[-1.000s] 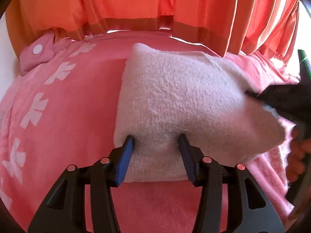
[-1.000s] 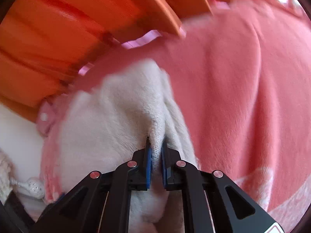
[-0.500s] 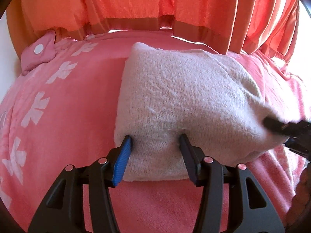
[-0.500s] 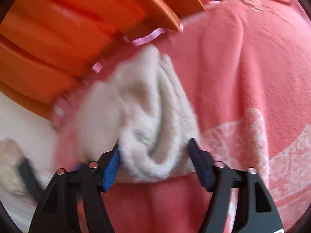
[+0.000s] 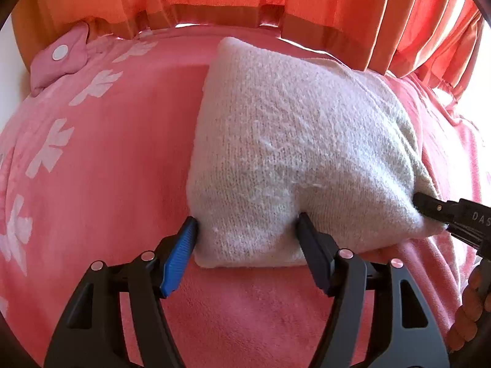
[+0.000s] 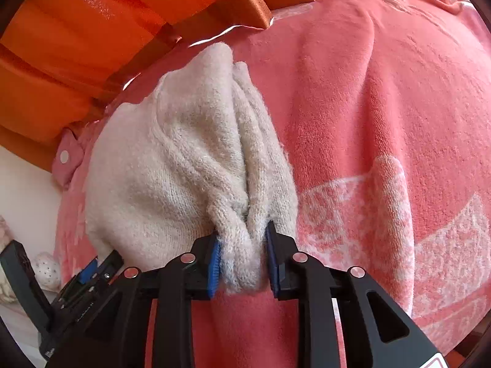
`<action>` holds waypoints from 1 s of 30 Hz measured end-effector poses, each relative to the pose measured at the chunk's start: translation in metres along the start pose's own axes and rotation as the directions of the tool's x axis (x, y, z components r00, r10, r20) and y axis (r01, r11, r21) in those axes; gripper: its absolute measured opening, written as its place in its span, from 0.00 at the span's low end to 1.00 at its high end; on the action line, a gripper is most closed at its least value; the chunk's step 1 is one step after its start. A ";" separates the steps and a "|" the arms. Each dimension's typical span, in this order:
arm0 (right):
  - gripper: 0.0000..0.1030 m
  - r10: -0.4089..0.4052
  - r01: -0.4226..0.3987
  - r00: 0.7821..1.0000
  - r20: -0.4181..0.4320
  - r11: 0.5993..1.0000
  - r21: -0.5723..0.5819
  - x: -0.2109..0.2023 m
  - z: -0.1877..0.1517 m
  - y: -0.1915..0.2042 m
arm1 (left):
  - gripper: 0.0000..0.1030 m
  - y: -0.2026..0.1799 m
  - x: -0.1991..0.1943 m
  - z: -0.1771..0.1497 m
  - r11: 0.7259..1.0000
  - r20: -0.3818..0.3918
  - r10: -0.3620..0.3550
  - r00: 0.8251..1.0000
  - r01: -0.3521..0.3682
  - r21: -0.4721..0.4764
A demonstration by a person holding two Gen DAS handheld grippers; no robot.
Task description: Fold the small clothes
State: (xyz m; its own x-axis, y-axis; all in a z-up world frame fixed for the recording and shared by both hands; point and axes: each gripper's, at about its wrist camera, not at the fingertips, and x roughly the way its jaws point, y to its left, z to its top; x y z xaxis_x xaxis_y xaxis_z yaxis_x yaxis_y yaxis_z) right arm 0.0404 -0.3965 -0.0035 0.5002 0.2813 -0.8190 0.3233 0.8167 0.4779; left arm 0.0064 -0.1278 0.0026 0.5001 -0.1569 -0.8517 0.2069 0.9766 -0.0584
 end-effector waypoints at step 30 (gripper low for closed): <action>0.14 0.158 -0.090 0.964 0.216 0.951 -0.296 -0.092 0.026 0.137 | 0.76 0.096 -0.077 -0.009 0.984 0.134 -0.060 0.989 0.082 -0.158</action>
State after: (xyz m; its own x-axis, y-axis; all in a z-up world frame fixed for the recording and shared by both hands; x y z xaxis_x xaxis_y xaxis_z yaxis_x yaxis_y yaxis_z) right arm 0.0594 -0.3232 0.1457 0.7062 0.2913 -0.6453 0.0247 0.9007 0.4337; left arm -0.0199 -0.0207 0.0576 0.5952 -0.2339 -0.7688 0.1120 0.9715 -0.2089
